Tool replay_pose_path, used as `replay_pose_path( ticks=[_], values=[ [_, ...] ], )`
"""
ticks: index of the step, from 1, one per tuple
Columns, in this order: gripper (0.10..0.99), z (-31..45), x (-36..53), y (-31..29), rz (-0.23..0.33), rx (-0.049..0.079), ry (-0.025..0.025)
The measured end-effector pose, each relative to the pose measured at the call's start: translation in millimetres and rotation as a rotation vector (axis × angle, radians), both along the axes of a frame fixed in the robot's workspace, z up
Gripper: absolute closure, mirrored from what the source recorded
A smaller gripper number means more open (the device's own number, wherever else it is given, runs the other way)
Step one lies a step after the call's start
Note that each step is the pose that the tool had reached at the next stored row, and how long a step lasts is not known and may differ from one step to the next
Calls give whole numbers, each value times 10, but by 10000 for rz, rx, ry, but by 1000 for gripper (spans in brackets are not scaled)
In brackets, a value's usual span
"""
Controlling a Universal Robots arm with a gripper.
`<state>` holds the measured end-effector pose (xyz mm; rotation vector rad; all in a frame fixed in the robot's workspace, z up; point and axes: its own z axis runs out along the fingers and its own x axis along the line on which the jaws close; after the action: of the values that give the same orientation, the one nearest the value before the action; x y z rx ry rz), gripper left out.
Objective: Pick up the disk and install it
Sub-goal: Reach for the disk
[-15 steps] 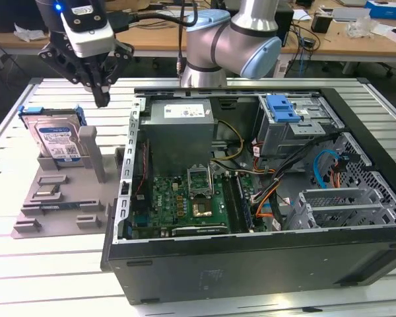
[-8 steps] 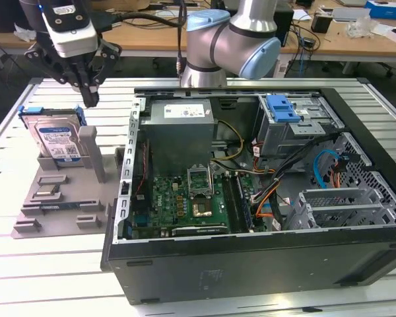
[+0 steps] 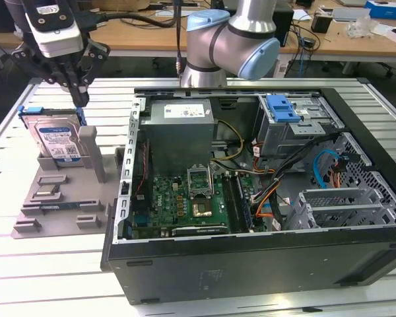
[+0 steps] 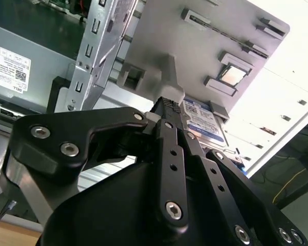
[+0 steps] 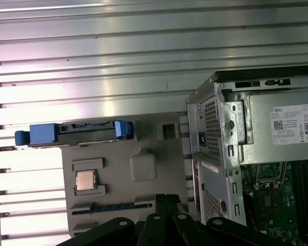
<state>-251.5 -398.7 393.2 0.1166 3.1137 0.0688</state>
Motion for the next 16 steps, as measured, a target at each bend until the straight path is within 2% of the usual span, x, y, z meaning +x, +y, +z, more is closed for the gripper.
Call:
replay_pose_path(
  ticks=[8,13,16],
  values=[
    [984,-2,-201,0,0,1,0],
    [984,-2,-280,0,0,0,0],
    [984,-3,-363,1,0,0,-1]
  ],
)
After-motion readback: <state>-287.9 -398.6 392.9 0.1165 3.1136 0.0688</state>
